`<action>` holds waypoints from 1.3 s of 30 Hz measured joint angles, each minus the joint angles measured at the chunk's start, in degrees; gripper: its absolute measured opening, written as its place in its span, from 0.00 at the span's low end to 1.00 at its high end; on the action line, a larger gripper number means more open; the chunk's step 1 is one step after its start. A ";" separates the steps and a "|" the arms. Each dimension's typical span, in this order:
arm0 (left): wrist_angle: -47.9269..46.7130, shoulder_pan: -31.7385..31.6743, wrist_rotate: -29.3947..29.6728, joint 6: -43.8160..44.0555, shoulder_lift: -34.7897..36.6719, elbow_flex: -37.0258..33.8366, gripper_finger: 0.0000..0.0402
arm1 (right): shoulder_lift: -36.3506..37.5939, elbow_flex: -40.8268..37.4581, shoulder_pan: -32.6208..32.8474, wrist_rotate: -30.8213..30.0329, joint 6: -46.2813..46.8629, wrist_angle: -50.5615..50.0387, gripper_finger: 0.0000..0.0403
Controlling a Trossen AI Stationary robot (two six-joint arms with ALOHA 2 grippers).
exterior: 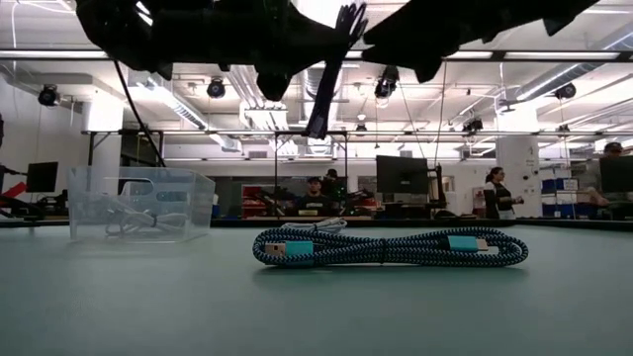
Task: Pick and place USB-C Cables
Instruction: Put the violet charger cable into the transparent bin
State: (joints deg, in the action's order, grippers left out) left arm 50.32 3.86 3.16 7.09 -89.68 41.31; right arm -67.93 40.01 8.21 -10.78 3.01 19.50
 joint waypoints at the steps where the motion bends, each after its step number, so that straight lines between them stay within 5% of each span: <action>1: -1.35 -0.02 0.20 0.04 0.36 0.16 0.04 | 0.94 0.00 0.00 0.04 0.00 -1.95 0.44; 13: -21.26 0.00 9.68 3.19 8.78 1.53 0.04 | 10.80 -0.02 0.00 -3.59 0.53 -21.84 0.44; 25: -44.54 0.02 21.17 12.11 18.25 2.97 0.04 | 16.03 -0.04 0.00 -6.02 0.00 -29.72 0.44; 39: -90.06 -0.13 28.87 30.50 18.67 19.43 0.04 | 16.31 -0.92 0.00 -11.90 -4.91 -31.68 0.44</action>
State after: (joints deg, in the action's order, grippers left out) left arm -39.74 3.73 32.03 37.59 -71.01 60.74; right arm -51.62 39.09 8.21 -22.68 -1.91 -12.18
